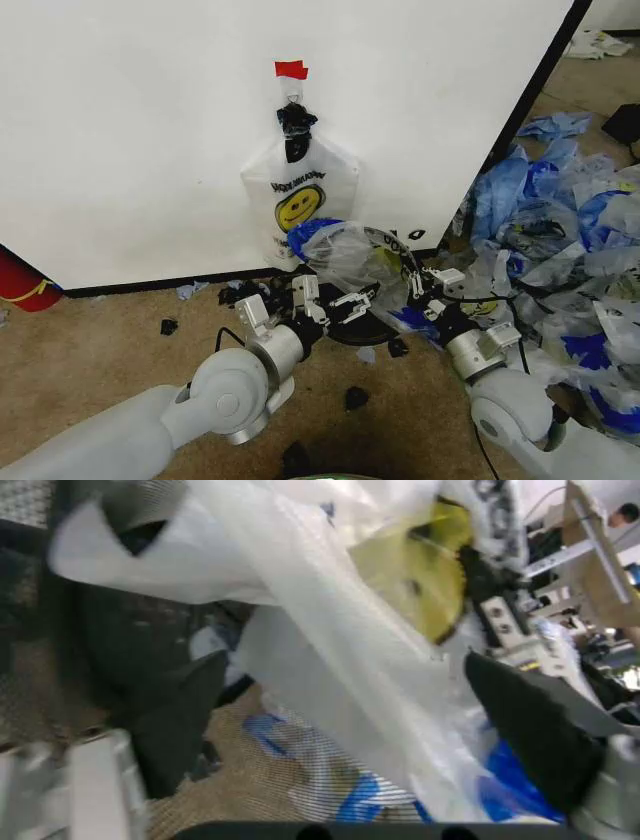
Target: Pick up the garbage bag from the wall and place it over the trash bin.
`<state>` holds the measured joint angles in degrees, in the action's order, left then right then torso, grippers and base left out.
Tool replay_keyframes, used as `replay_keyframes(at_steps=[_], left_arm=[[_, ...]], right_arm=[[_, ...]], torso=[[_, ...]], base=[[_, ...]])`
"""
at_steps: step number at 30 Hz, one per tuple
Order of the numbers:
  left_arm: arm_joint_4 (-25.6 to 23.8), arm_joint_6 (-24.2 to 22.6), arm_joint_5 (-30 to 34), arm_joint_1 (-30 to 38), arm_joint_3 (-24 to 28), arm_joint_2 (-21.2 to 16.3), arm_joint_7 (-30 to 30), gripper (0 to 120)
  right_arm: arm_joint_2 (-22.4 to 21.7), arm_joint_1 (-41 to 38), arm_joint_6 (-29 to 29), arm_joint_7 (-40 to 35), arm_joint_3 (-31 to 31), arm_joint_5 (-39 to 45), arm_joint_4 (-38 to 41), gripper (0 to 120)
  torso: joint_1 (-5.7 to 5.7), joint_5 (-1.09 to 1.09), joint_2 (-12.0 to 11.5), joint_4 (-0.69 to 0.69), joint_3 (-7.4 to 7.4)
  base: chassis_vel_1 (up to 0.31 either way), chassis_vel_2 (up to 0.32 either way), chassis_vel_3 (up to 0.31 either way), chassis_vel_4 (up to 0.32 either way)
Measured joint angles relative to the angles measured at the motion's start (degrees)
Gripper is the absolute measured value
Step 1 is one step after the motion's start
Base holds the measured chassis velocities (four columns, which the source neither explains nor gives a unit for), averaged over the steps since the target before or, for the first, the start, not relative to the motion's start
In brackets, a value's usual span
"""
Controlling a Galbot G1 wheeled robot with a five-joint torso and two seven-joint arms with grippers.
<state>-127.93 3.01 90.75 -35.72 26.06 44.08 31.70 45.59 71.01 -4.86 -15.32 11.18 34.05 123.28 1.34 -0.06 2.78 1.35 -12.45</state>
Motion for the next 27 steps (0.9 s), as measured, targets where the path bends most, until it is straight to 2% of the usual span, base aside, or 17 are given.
replay_keyframes(at_steps=[3, 7, 9, 14, 16, 24, 27], left_arm=[[0.16, 0.00, -0.02, -0.01, 0.03, 0.05, 0.48, 86], [-0.07, 0.01, -0.18, -0.66, -0.04, 0.03, 0.61, 67], [-0.15, 0.01, -0.23, -0.84, -0.10, -0.03, 0.61, 66], [-0.71, 0.01, -0.41, -1.55, -0.49, -0.74, 0.61, 42], [-0.78, 0.01, -0.42, -1.62, -0.58, -0.87, 0.64, 39], [-1.18, 0.04, -0.65, -2.60, -1.18, -1.07, 1.74, 6], [-1.36, 0.04, -0.67, -2.94, -1.32, -1.25, 1.77, 0]], right_arm=[[-0.25, 0.00, 0.03, -0.04, 0.07, 0.17, 0.14, 0], [-0.33, 0.02, 0.08, -0.11, 0.04, 0.32, 0.25, 0], [-0.34, 0.02, 0.08, -0.13, 0.03, 0.32, 0.25, 0], [-0.36, -0.04, 0.09, -0.12, -0.35, 0.30, -0.02, 0], [-0.32, -0.06, 0.09, -0.11, -0.46, 0.24, -0.11, 0], [-0.05, -0.42, 0.07, 0.03, -1.28, -0.34, -0.89, 0], [-0.01, -0.55, 0.06, 0.04, -1.43, -0.40, -0.97, 0]], torso=[[0.00, 0.00, 0.00, 0.00, 0.00], [0.00, 0.01, 0.00, 0.00, 0.00], [0.00, 0.01, 0.00, 0.00, 0.00], [0.00, 0.00, 0.00, 0.00, 0.00], [0.00, 0.01, 0.00, 0.00, 0.00], [0.00, 0.01, 0.00, 0.00, 0.00], [0.00, 0.00, 0.00, 0.00, 0.00]], base=[[0.000, 0.000, 0.000, 0.000], [0.000, 0.000, 0.000, 0.000], [0.000, 0.000, 0.000, 0.000], [0.000, 0.000, 0.000, 0.000], [0.000, 0.000, 0.000, 0.000], [0.000, 0.000, 0.000, 0.000], [0.000, 0.000, 0.000, 0.000]])
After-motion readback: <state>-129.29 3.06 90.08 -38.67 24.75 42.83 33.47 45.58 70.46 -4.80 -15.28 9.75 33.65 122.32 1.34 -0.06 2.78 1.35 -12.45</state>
